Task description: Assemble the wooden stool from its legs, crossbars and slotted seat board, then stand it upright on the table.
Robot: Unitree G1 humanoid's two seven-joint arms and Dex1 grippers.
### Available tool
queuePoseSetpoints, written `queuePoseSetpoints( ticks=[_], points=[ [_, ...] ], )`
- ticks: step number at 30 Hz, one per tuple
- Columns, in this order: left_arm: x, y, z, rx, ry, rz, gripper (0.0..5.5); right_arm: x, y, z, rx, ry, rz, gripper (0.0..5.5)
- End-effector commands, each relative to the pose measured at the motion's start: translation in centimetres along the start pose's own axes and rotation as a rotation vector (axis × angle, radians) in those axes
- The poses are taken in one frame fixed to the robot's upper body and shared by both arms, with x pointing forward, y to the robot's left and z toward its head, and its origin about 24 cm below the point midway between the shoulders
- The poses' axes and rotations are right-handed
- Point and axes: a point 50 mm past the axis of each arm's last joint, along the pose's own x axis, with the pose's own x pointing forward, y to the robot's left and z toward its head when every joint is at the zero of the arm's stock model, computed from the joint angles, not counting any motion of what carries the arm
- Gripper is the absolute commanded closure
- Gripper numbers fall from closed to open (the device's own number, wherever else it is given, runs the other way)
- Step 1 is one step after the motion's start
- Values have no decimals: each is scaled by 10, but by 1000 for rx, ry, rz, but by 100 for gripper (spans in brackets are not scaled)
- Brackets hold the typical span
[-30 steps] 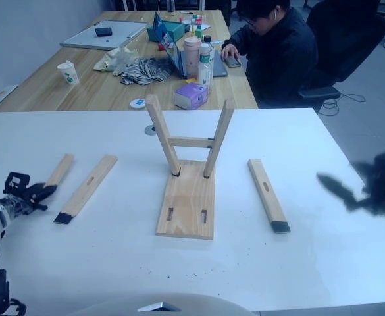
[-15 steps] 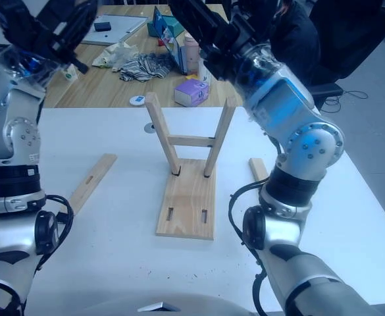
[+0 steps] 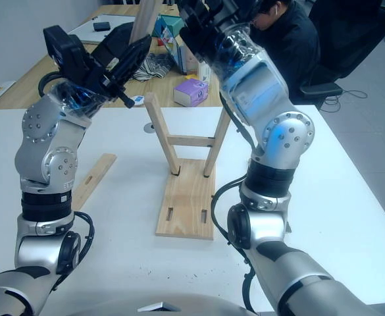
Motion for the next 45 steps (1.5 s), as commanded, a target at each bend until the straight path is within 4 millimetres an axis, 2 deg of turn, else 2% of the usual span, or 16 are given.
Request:
queuePoseSetpoints(
  ticks=[1,21,29,30,34,36,38,40,42,45],
  points=[
    [-1,-8,-4,-14,24,-27,424,3,2,-2,19,1,11,127],
    [-7,-7,-6,-31,51,-35,424,2,0,1,16,7,1,456],
    [-9,-3,-11,-47,90,-9,424,1,-1,0,7,22,-2,479],
    [-11,-1,-13,-45,109,3,396,0,-2,1,0,19,-7,480],
    [-18,7,-24,-28,199,36,341,-4,-7,10,-39,-4,-34,509],
    [-21,10,-30,-25,252,36,306,-8,-15,25,-172,-84,-120,509],
    [-22,11,-34,-19,278,37,280,-19,-24,47,-334,-178,-207,509],
    [-20,21,-35,8,273,125,245,-48,-36,69,-515,-243,-302,509],
    [-21,37,-32,31,233,271,243,-89,-52,81,-652,-251,-424,509],
    [-26,52,-27,35,175,420,243,-157,-81,74,-821,-107,-660,509]
  ],
)
